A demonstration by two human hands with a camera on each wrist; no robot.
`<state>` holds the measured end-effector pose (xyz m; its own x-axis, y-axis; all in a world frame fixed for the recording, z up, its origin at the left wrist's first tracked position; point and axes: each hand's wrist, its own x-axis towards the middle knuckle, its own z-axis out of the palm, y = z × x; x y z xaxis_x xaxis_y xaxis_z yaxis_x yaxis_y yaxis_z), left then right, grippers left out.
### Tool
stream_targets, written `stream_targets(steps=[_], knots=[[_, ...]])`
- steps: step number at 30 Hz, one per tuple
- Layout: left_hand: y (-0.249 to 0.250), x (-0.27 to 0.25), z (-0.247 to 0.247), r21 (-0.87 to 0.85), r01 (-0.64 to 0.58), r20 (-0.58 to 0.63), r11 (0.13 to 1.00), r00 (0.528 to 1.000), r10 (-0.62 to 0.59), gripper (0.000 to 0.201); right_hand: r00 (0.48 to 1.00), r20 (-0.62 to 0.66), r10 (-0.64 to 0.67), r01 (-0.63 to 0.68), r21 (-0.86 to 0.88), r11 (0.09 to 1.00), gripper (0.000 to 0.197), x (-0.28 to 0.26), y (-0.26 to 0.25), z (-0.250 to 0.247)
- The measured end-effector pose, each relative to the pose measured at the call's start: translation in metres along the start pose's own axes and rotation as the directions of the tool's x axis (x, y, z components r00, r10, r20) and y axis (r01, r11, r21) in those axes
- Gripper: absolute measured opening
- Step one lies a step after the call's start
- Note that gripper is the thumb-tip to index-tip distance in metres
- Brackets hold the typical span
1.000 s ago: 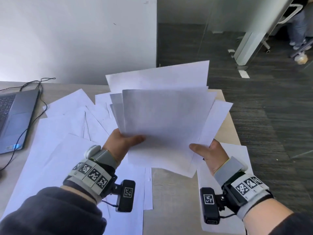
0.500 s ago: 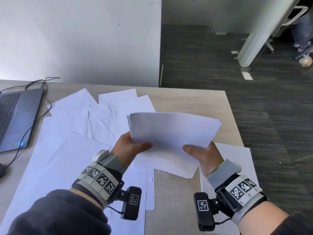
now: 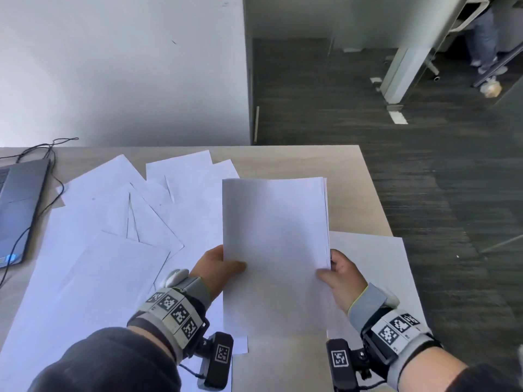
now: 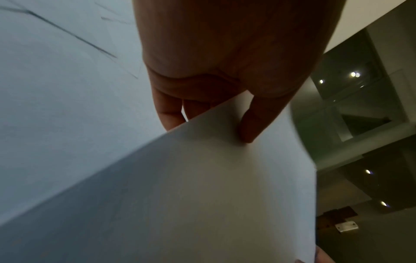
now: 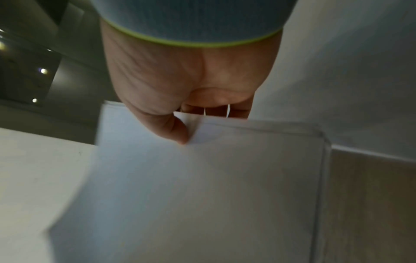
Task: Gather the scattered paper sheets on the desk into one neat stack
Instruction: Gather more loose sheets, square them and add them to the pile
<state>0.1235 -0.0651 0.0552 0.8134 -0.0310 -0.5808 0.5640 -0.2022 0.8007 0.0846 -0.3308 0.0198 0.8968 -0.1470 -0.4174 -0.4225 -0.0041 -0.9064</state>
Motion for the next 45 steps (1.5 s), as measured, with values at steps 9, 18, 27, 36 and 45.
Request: stream_targets(steps=[9,18,27,36,45], knots=[[-0.011,0.019,0.11,0.157,0.197,0.167,0.968,0.96,-0.222,0.032,0.954,-0.264,0.144,-0.192,-0.165,0.967,0.032,-0.026,0.04,-0.098],[-0.011,0.014,0.181,0.428,0.106,0.283,0.897,0.927,-0.245,0.021,0.917,-0.361,0.168,-0.299,-0.346,0.889,0.031,-0.053,0.063,-0.163],[-0.009,0.014,0.17,0.517,0.075,0.076,0.853,0.988,-0.133,0.013,0.867,-0.493,0.077,-0.304,-0.399,0.865,0.032,-0.042,0.073,-0.181],[-0.011,-0.005,0.188,0.425,0.047,0.136,0.904,0.984,-0.115,0.016,0.939,-0.325,0.117,-0.237,-0.358,0.903,0.052,-0.009,0.055,-0.179],[-0.021,-0.004,0.182,0.416,0.011,0.204,0.909,0.973,-0.105,0.019,0.939,-0.328,0.104,-0.259,-0.475,0.841,0.049,-0.007,0.047,-0.158]])
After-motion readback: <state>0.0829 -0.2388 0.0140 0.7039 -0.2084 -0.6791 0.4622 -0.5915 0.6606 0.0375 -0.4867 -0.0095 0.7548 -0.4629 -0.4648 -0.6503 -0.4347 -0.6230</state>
